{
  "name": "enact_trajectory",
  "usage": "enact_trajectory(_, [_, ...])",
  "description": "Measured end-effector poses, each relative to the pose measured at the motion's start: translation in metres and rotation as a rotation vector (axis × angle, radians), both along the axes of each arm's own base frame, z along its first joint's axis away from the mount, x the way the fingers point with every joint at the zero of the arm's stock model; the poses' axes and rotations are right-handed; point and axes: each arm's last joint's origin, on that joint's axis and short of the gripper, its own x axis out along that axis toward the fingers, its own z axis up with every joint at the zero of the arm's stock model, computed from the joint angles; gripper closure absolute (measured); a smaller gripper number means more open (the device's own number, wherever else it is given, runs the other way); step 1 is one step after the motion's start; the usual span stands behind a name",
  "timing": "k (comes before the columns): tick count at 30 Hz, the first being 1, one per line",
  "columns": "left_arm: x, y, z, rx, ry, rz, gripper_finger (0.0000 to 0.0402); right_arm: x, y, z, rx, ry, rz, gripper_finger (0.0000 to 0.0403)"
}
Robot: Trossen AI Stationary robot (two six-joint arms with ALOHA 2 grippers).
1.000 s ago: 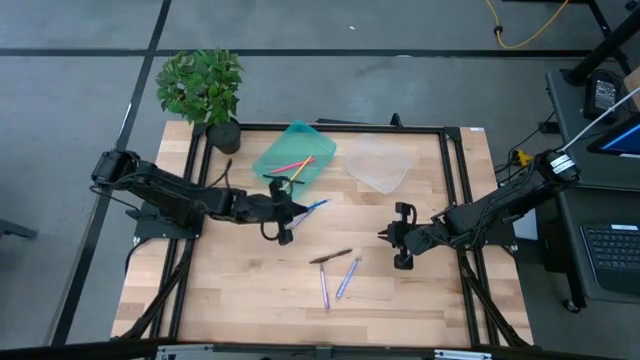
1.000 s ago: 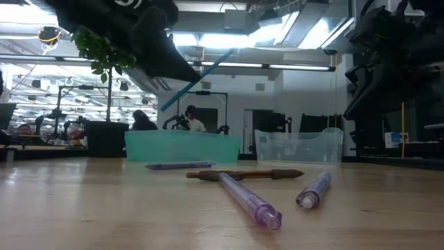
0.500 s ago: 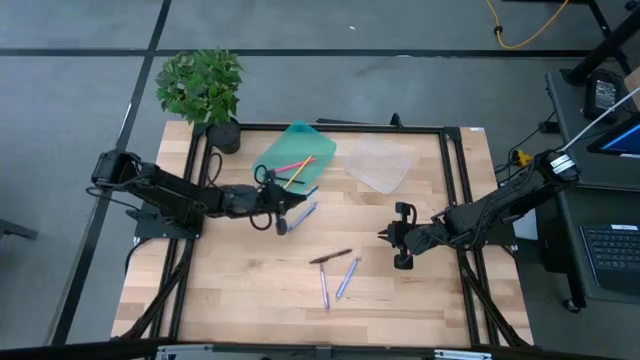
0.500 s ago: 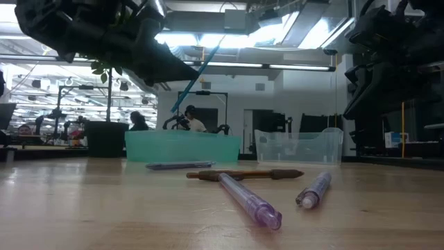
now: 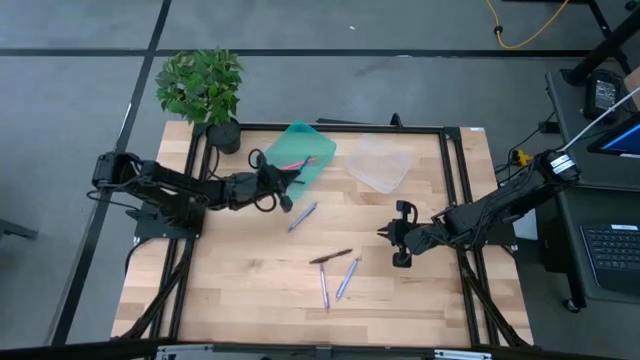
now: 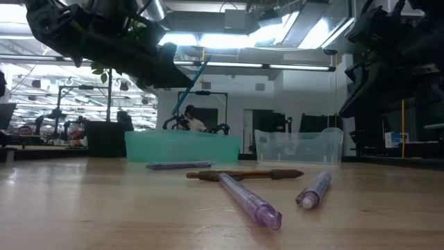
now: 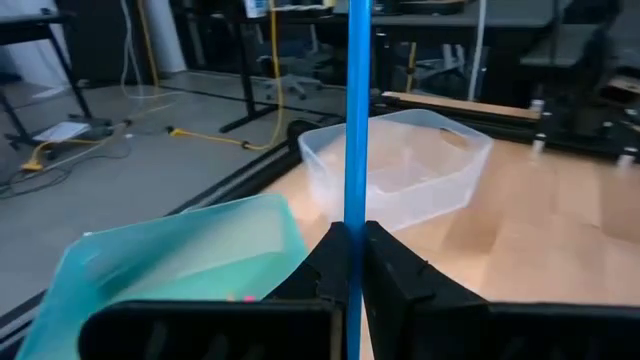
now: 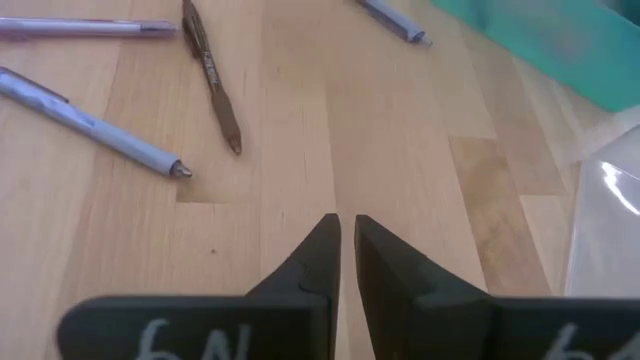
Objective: Sort pens & pencils
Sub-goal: Put the blue pencil into the blue bin
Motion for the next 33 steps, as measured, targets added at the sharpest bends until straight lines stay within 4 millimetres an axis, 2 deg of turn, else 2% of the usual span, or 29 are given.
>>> enact_trajectory(15, [-0.006,0.025,-0.002,0.002,0.028,0.132,0.0392,0.000,0.000,0.000,-0.013,0.001,0.012,0.0366])
enact_trajectory(21, [-0.005,0.043,-0.005,-0.110,0.104,0.123,0.0392,0.000,-0.001,0.000,-0.015,0.002,0.011,0.0366])
enact_trajectory(29, [0.005,0.064,0.017,-0.204,0.271,0.103,0.0392,0.002,-0.006,0.000,-0.018,0.003,-0.013,0.0366])
enact_trajectory(33, [0.009,0.072,0.020,-0.263,0.349,0.116,0.0392,0.003,-0.007,0.000,-0.018,0.003,-0.018,0.0366])
